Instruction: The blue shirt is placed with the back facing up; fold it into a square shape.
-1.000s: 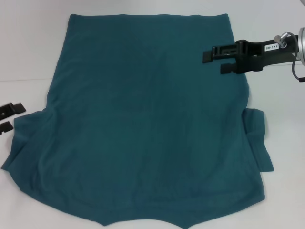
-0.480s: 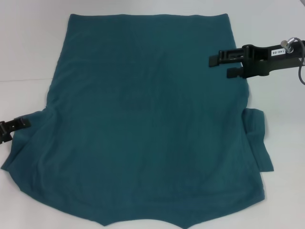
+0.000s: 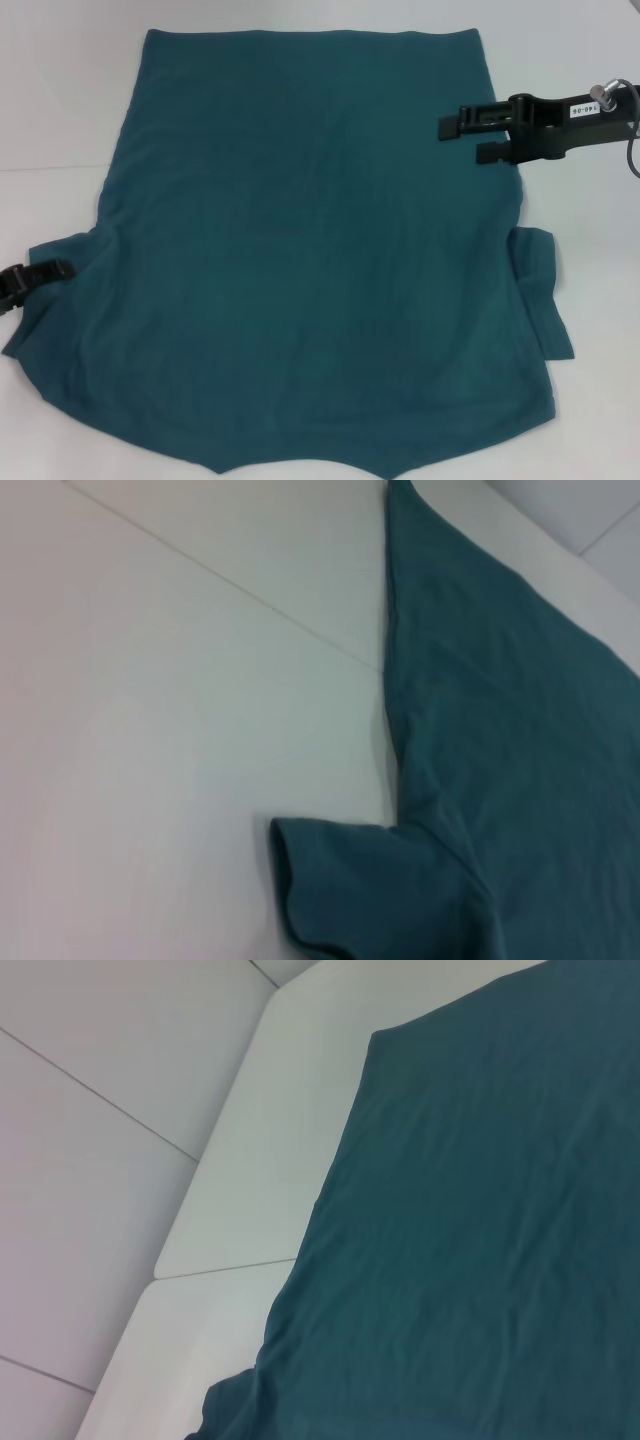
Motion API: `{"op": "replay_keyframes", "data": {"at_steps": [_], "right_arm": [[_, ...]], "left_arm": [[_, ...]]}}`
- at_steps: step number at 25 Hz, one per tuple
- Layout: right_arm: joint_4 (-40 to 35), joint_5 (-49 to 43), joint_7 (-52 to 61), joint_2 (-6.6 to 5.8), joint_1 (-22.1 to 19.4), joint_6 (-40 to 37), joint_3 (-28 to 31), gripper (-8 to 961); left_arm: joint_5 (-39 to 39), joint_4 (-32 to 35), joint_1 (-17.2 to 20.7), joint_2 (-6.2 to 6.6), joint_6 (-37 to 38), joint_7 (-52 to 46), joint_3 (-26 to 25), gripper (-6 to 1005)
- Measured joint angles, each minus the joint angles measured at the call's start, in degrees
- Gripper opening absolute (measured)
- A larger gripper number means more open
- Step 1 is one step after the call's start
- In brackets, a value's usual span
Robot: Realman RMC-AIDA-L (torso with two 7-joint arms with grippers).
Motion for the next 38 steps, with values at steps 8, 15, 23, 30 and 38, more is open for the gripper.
{"op": "replay_keyframes", "data": {"at_steps": [8, 15, 23, 30, 38], "right_arm": [[-0.08, 0.24, 0.2, -0.03, -0.09, 0.02, 0.09, 944], [-0.01, 0.3, 0.24, -0.18, -0.27, 0.03, 0.64, 944], [0.02, 0.34, 0.32, -0.17, -0.27, 0.02, 0.96, 944], [0.02, 0.34, 0.47, -0.17, -0.27, 0.02, 0.97, 944], [0.02, 0.33, 0.48, -0.17, -0.33, -0.05, 0.96, 943]], "left_arm": [[0.51, -0.2, -0.36, -0.25, -0.77, -0.32, 0.62, 788], [0.62, 0.04, -0.44, -0.25, -0.8, -1.07, 0.69, 617], [1.65, 0.13, -0.47, -0.24, -0.77, -1.13, 0.91, 388], [6.35, 2.85, -0.83, -0.24, -0.34, -2.56, 2.35, 50], [12.5, 11.35, -1.0, -0.24, 0.13, -9.11, 8.84, 7]]}}
